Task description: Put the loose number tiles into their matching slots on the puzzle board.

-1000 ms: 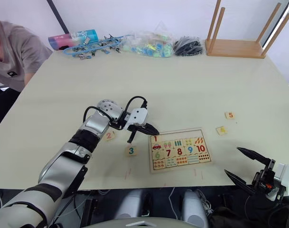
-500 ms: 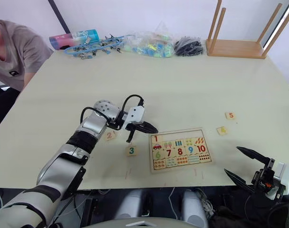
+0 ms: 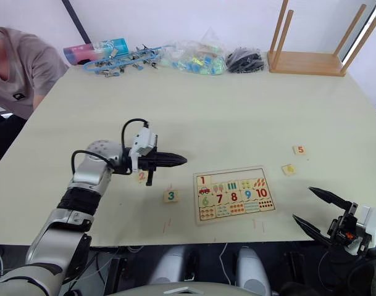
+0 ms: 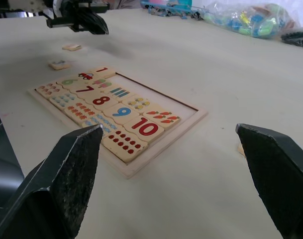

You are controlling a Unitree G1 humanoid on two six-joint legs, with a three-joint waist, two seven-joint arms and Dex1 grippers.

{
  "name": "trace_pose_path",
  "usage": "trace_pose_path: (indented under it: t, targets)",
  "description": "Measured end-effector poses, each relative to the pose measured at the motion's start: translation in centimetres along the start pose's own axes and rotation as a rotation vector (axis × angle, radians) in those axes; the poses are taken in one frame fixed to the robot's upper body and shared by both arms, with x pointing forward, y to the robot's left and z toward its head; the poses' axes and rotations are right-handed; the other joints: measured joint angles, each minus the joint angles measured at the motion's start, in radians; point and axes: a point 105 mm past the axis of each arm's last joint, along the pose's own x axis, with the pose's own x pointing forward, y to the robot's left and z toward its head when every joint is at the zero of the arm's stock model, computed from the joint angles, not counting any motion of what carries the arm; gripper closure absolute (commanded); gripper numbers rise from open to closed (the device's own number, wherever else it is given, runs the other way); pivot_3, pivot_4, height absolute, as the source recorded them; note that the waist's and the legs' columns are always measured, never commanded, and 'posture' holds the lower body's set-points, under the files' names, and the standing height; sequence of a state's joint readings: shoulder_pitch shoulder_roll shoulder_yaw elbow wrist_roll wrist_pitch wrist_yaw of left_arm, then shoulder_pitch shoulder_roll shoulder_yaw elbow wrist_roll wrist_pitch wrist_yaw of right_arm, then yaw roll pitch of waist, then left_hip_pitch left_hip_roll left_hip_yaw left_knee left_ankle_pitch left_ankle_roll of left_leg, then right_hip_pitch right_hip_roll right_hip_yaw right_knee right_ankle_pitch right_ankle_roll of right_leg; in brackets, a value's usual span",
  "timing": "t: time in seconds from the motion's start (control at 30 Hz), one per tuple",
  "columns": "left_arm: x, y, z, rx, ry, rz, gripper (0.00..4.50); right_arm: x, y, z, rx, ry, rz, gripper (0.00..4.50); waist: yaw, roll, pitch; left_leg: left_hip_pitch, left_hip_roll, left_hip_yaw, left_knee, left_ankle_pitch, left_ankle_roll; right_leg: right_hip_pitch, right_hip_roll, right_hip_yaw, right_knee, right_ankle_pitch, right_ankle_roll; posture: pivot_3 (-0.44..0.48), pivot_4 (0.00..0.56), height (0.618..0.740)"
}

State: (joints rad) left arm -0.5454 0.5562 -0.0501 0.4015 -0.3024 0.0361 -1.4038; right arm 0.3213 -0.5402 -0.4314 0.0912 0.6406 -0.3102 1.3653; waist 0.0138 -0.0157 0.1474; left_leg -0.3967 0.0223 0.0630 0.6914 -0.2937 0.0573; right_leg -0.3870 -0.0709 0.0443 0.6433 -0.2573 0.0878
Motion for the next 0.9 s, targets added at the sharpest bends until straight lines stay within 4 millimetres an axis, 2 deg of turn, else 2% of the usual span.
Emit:
trace_pose_path:
  t: [0.13,0.27,0.37,0.47,0.53,0.77,0.9]
  targets:
    - [-2.0,-0.2,-0.8,-0.034,-0.016,0.111,4.46,-0.2,-0.3,-0.2,0.008,0.009,-0.031,0.0,0.0,0.0,0.0,0.0,0.0,0.0,0.0,0.0,0.0,0.0,-0.001,0.0,0.0,0.0,0.0,0.0,0.15,0.74]
    - [-3.5,-0.8,-1.6,-0.076,-0.02,0.187,3.52,-0.6,-0.7,-0.2,0.009,0.025,-0.058,0.0,0.0,0.0,0.0,0.0,0.0,0.001,0.0,0.0,0.0,0.0,-0.001,0.0,0.0,0.0,0.0,0.0,0.15,0.74]
    - [-5.8,-1.5,-2.5,-0.103,-0.005,0.257,2.38,-0.9,-1.1,-0.5,0.014,0.051,-0.092,0.0,-0.003,0.0,0.0,0.001,0.0,0.001,-0.001,0.0,0.0,0.0,-0.002,0.0,0.0,0.0,0.0,0.0,0.15,0.74]
    - [-8.4,-2.5,-3.8,-0.148,0.017,0.329,0.94,-1.5,-1.3,-1.1,0.023,0.09,-0.135,0.0,-0.002,0.0,0.0,0.002,0.0,0.001,-0.001,0.0,0.0,0.0,-0.003,0.0,0.0,0.0,-0.001,0.0,0.15,0.74]
    - [-9.7,-3.1,-4.4,-0.176,0.022,0.365,0.14,-1.9,-1.3,-1.3,0.033,0.104,-0.159,0.0,0.0,0.0,0.0,0.002,0.0,0.001,-0.002,0.0,0.0,0.0,-0.005,-0.001,0.0,0.0,-0.001,0.0,0.15,0.74]
    - [-11.3,-4.8,-5.6,-0.205,0.047,0.403,0.06,-3.0,-1.1,-1.4,0.053,0.132,-0.186,0.0,-0.002,0.0,0.0,0.004,-0.002,0.001,-0.003,-0.002,0.001,0.0,-0.024,-0.001,-0.001,-0.001,-0.003,0.0,0.15,0.74]
    - [-12.1,-5.4,-5.9,-0.211,0.053,0.425,0.06,-3.7,-1.1,-1.3,0.058,0.152,-0.19,0.0,-0.004,-0.001,0.0,0.012,-0.006,0.002,-0.006,-0.006,-0.001,0.001,-0.048,-0.008,-0.002,0.001,-0.004,0.0,0.15,0.74]
